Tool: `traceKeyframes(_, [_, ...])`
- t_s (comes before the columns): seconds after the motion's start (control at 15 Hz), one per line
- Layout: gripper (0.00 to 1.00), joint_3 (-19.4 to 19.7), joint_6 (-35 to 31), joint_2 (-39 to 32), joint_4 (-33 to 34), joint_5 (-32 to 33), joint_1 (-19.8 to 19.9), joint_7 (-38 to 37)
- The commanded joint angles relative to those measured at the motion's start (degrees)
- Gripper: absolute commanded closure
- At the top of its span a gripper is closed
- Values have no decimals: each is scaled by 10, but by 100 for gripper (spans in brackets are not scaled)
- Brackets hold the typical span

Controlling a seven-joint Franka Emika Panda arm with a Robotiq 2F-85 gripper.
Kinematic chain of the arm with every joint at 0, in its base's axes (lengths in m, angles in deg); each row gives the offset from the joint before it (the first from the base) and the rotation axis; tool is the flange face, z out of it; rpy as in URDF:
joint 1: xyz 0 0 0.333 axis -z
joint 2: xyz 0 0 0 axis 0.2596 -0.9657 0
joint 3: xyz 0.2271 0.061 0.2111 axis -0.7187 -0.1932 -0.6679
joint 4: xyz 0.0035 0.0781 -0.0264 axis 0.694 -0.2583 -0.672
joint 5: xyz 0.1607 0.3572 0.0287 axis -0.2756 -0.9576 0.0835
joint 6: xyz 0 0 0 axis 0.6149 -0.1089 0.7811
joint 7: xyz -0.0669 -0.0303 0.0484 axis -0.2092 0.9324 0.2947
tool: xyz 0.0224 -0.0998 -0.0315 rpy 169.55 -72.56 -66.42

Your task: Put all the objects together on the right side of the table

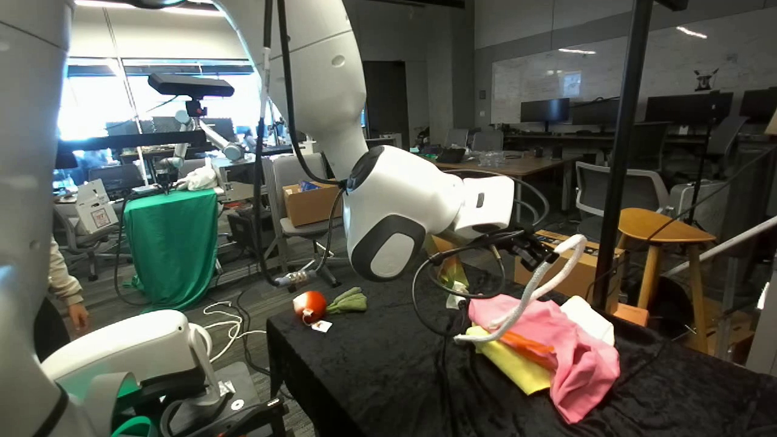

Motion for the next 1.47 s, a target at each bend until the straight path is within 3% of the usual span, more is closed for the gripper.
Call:
traceKeyframes(0.0, [67, 17, 8, -35, 47, -20, -16, 24])
traceKeyframes(0.13, [63, 24, 28, -48, 58, -15, -16, 29])
traceKeyframes(0.67, [3, 44, 130, -54, 52, -23, -36, 93])
traceKeyframes(0.8, [0, 56, 186, -43, 39, -28, -61, 142])
traceKeyframes(1.07, [0, 113, 277, -37, 23, -51, -160, 224])
traceKeyframes(1.4, [0, 262, 390, -60, 31, -31, -360, 271])
